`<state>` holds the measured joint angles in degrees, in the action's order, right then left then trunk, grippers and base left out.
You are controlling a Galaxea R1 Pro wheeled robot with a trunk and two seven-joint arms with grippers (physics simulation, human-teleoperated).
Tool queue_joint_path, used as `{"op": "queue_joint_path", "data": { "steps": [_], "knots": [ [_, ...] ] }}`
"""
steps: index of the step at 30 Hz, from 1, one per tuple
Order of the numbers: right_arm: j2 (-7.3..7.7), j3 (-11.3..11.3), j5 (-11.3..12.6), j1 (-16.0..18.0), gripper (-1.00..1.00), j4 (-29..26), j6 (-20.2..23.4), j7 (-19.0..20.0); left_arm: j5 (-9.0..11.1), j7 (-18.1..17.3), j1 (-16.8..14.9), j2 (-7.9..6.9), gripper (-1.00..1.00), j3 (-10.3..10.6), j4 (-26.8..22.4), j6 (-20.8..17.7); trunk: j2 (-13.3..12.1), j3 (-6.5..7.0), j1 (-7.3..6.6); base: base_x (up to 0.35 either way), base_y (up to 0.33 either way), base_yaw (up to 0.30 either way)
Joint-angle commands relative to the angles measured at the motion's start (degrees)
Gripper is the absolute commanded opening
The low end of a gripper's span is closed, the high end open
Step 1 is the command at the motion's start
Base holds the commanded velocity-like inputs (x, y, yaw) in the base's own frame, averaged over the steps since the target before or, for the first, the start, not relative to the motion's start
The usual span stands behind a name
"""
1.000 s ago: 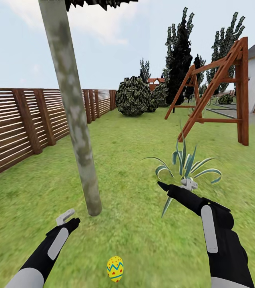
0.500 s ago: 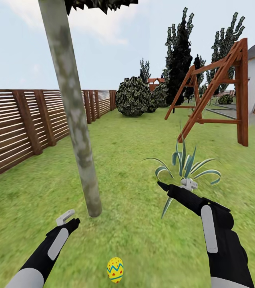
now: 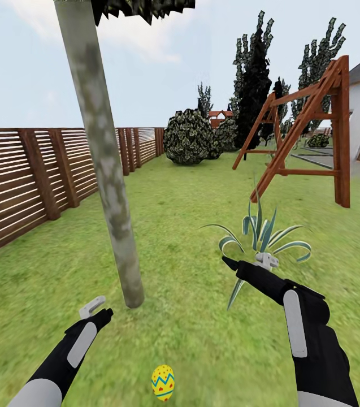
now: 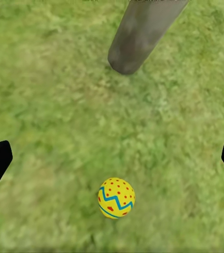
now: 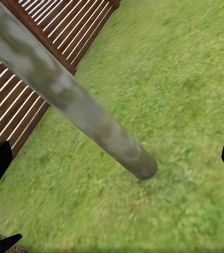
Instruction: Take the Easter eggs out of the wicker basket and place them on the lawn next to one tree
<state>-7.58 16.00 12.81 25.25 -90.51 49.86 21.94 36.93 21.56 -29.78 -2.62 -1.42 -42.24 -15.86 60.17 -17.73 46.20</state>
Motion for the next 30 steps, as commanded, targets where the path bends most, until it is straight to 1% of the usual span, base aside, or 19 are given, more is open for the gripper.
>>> {"op": "queue_joint_path", "data": {
  "steps": [1, 30],
  "knots": [
    [-0.06, 0.17, -0.16, 0.07, 1.0, -0.03, 0.32, 0.39, 0.5, 0.32, -0.02, -0.01, 1.0, 0.02, -0.12, -0.22, -0.36, 0.11, -0.22, 0.0, 0.0, 0.0],
    [-0.07, 0.2, -0.16, 0.07, 1.0, -0.02, 0.24, 0.39, 0.34, 0.32, -0.02, -0.01, 1.0, 0.0, -0.03, -0.21, -12.0, 5.32, -6.59, 0.0, 0.0, 0.0]
  ]
}}
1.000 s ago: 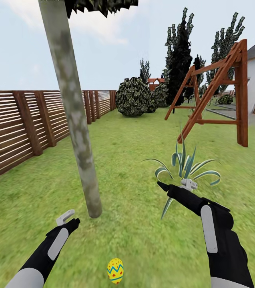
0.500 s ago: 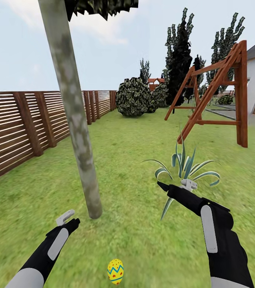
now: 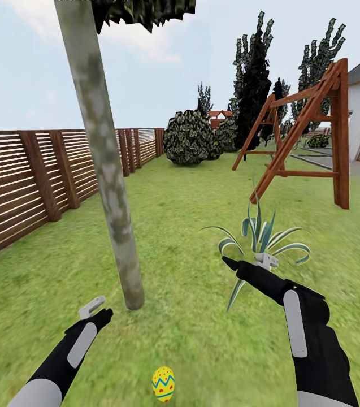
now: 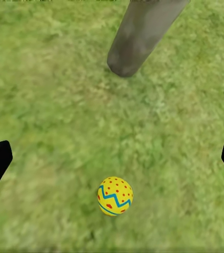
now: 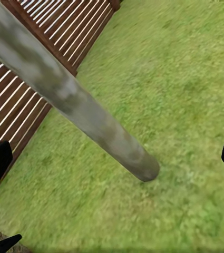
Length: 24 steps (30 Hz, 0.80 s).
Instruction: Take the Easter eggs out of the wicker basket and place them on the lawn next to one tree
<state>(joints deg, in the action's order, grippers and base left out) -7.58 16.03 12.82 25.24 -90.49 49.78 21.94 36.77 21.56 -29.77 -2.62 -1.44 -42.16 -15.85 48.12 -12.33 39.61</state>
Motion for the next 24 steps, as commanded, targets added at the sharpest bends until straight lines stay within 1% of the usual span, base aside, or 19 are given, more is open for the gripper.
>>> {"op": "queue_joint_path", "data": {
  "steps": [1, 20, 24],
  "knots": [
    [-0.06, 0.16, -0.17, 0.07, 1.0, -0.04, 0.32, 0.39, 0.49, 0.32, -0.02, -0.01, 1.0, 0.02, -0.12, -0.22, -0.35, 0.1, -0.21, 0.0, 0.0, 0.0],
    [-0.1, 0.14, -0.16, 0.07, 1.0, -0.04, 0.32, 0.39, 0.55, 0.32, -0.02, -0.01, 1.0, 0.03, -0.16, -0.23, -7.97, 3.51, -4.39, 0.0, 0.0, 0.0],
    [-0.13, 0.14, -0.16, 0.07, 1.0, -0.04, 0.32, 0.39, 0.63, 0.32, -0.02, -0.01, 1.0, 0.03, -0.19, -0.23, -7.97, 3.51, -4.39, 0.0, 0.0, 0.012]
  ]
}}
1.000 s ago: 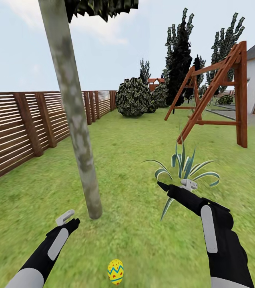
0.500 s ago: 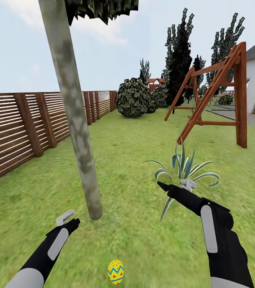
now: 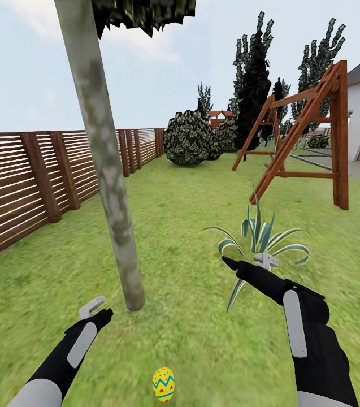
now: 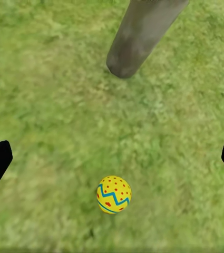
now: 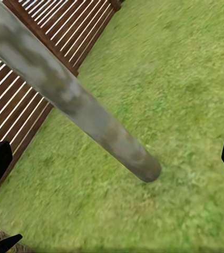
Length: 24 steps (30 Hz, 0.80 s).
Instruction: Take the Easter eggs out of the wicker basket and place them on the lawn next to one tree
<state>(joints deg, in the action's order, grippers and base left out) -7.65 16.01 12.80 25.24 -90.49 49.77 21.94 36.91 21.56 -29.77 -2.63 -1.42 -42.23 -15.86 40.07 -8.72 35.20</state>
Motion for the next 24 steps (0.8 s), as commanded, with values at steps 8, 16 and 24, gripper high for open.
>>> {"op": "queue_joint_path", "data": {
  "steps": [8, 16, 24],
  "knots": [
    [-0.08, 0.22, -0.15, 0.07, 1.0, -0.04, 0.33, 0.38, 0.48, 0.36, -0.03, -0.01, 1.0, 0.02, -0.16, -0.22, 0.08, -0.1, 0.02, 0.0, 0.0, 0.133],
    [-0.04, 0.25, -0.15, 0.07, 1.0, -0.04, 0.33, 0.38, 0.52, 0.42, -0.03, 0.03, 1.0, 0.02, -0.78, -0.2, 0.08, -0.1, 0.02, 0.0, 0.0, 0.244],
    [-0.08, 0.24, -0.15, 0.07, 1.0, 0.04, 0.33, 0.37, 0.53, 0.41, -0.03, 0.07, 1.0, 0.02, -1.23, -0.14, 0.08, -0.1, 0.02, 0.0, 0.0, 0.269]
  ]
}}
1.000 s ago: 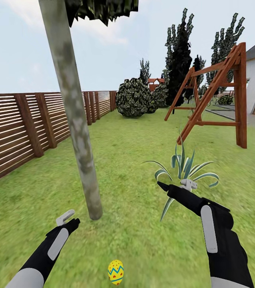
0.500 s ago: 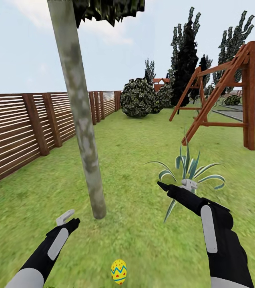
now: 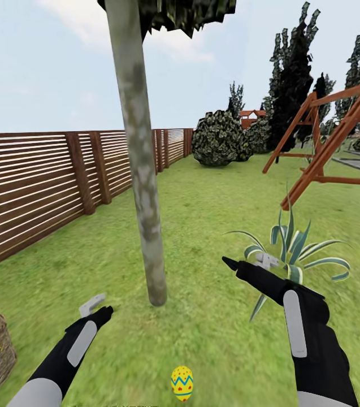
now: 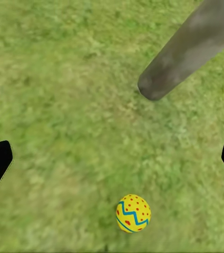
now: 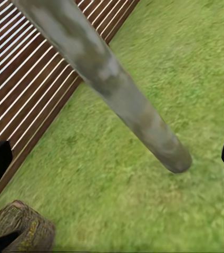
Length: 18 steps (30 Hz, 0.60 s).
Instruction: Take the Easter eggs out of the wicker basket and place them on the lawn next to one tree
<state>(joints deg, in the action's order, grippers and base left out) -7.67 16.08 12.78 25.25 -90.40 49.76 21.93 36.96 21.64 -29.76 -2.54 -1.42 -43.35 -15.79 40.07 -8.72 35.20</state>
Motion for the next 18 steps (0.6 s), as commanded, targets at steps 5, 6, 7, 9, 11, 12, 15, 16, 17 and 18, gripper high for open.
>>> {"op": "queue_joint_path", "data": {
  "steps": [5, 6, 7, 9, 11, 12, 15, 16, 17, 18],
  "knots": [
    [-0.12, 0.06, -0.18, 0.07, 1.0, 0.18, 0.34, 0.15, 0.55, 0.22, -0.03, -0.06, 1.0, -0.05, -1.3, -0.74, 0.08, -0.1, 0.02, 0.0, 0.0, 0.271],
    [-0.12, 0.03, -0.2, 0.07, 1.0, 0.24, 0.34, 0.1, 0.57, 0.21, -0.03, -0.06, 1.0, -0.06, -1.35, -0.81, 0.08, -0.1, 0.02, 0.0, 0.0, 0.272],
    [-0.15, -0.01, -0.24, 0.07, 1.0, 0.36, 0.32, 0.02, 0.6, 0.22, -0.03, -0.07, 1.0, -0.06, -1.39, -0.81, 0.08, -0.1, 0.02, 0.0, 0.0, 0.272],
    [-0.2, -0.01, -0.27, 0.07, 1.0, 0.47, 0.3, -0.1, 0.55, 0.16, -0.03, -0.08, 1.0, -0.05, -1.81, -0.82, 0.08, -0.1, 0.02, 0.0, 0.0, 0.272],
    [-0.24, 0.0, -0.39, 0.07, 1.0, 0.52, 0.28, -0.16, 0.62, 0.12, -0.03, -0.12, 1.0, 0.07, -2.25, -1.11, 0.08, -0.1, 0.02, 0.0, 0.0, 0.272],
    [-0.26, 0.02, -0.58, 0.07, 1.0, 0.72, 0.27, -0.26, 0.66, 0.1, -0.03, -0.14, 1.0, 0.19, -2.93, -1.78, 0.08, -0.1, 0.02, 0.0, 0.0, 0.266],
    [-0.15, 0.05, -0.85, 0.07, 1.0, 1.96, 0.26, -0.39, 0.71, 0.08, -0.03, -0.2, 1.0, 0.33, -4.09, -3.62, 0.08, -0.1, 0.02, 0.0, 0.0, 0.198],
    [-0.12, 0.04, -0.9, 0.07, 1.0, 2.23, 0.26, -0.43, 0.72, 0.08, -0.03, -0.21, 1.0, 0.35, -4.27, -4.1, 0.08, -0.1, 0.02, 0.0, 0.0, 0.109],
    [-0.09, 0.02, -0.94, 0.07, 1.0, 2.44, 0.26, -0.51, 0.72, 0.09, -0.03, -0.22, 1.0, 0.37, -4.41, -4.64, 0.08, -0.1, 0.02, 0.0, 0.0, 0.087],
    [-0.05, -0.04, -0.99, 0.07, 1.0, 2.77, 0.29, -0.74, 0.73, 0.08, -0.03, -0.24, 1.0, 0.42, -4.59, -5.93, 0.08, -0.1, 0.02, 0.0, 0.0, 0.056]
  ]
}}
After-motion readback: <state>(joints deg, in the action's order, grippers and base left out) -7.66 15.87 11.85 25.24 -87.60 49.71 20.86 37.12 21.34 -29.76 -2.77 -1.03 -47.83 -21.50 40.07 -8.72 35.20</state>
